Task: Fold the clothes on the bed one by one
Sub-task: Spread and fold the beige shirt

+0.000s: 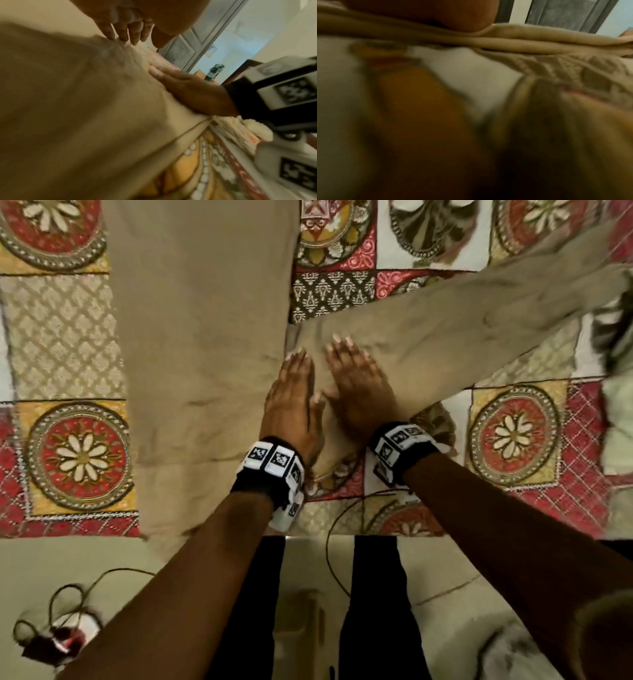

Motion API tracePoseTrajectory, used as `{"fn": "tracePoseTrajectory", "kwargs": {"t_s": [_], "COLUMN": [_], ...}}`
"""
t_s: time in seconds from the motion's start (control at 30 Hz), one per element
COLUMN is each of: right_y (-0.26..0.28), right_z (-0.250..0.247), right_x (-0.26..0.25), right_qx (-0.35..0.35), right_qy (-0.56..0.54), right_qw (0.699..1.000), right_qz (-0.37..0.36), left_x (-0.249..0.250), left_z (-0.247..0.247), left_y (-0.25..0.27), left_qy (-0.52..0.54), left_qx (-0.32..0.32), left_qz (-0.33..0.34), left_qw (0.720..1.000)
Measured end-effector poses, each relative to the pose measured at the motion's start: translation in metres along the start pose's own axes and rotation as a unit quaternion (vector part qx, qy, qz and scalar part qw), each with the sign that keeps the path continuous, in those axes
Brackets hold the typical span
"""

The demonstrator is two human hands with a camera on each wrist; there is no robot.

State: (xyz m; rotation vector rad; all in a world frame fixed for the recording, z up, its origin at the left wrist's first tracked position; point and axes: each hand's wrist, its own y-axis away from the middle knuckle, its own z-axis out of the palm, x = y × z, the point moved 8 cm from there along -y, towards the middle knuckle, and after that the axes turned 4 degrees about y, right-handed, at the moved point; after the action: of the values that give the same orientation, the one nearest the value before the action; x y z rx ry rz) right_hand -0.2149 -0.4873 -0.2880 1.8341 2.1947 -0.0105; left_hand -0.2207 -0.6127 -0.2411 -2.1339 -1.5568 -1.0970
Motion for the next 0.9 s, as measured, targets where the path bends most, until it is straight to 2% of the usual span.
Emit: {"fn": "tracePoseTrajectory", "kwargs": {"t_s": [0.07, 0.17, 0.47, 0.6, 0.7, 0.83, 0.9], "right_y": [0.002, 0.007, 0.016, 0.019, 0.020, 0.027, 0.028], "right_z": [-0.005, -0.020, -0.050, -0.066, -0.078, -0.086, -0.088], "right_x": [0.017, 0.058, 0.216, 0.261, 0.304, 0.359, 0.367], "right_qx": [-0.004, 0.003, -0.010, -0.004, 0.016, 0.022, 0.043], "right_qy": [0.023, 0.057, 0.061, 0.080, 0.086, 0.096, 0.093], "right_qw": [0.999, 0.998, 0.998, 0.994, 0.995, 0.995, 0.995], "right_qz": [-0.034, 0.002, -0.030, -0.070, -0.041, -0.011, -0.016], "left_x": [-0.004, -0.009, 0.018, 0.063, 0.110, 0.132, 0.128], "left_z": [0.019, 0.033, 0.048, 0.089, 0.134, 0.163, 0.165], "left_y": [-0.009, -0.006, -0.019, -0.057, -0.095, -0.121, -0.122], "left_qy": [-0.061, -0.150, -0.244, -0.239, -0.219, -0.253, -0.258], "left_qx": [0.017, 0.007, -0.011, -0.056, -0.071, -0.044, -0.040], "left_qz": [-0.035, -0.055, -0.150, -0.121, -0.073, -0.122, -0.132], "left_qw": [0.997, 0.987, 0.958, 0.962, 0.970, 0.959, 0.956]}}
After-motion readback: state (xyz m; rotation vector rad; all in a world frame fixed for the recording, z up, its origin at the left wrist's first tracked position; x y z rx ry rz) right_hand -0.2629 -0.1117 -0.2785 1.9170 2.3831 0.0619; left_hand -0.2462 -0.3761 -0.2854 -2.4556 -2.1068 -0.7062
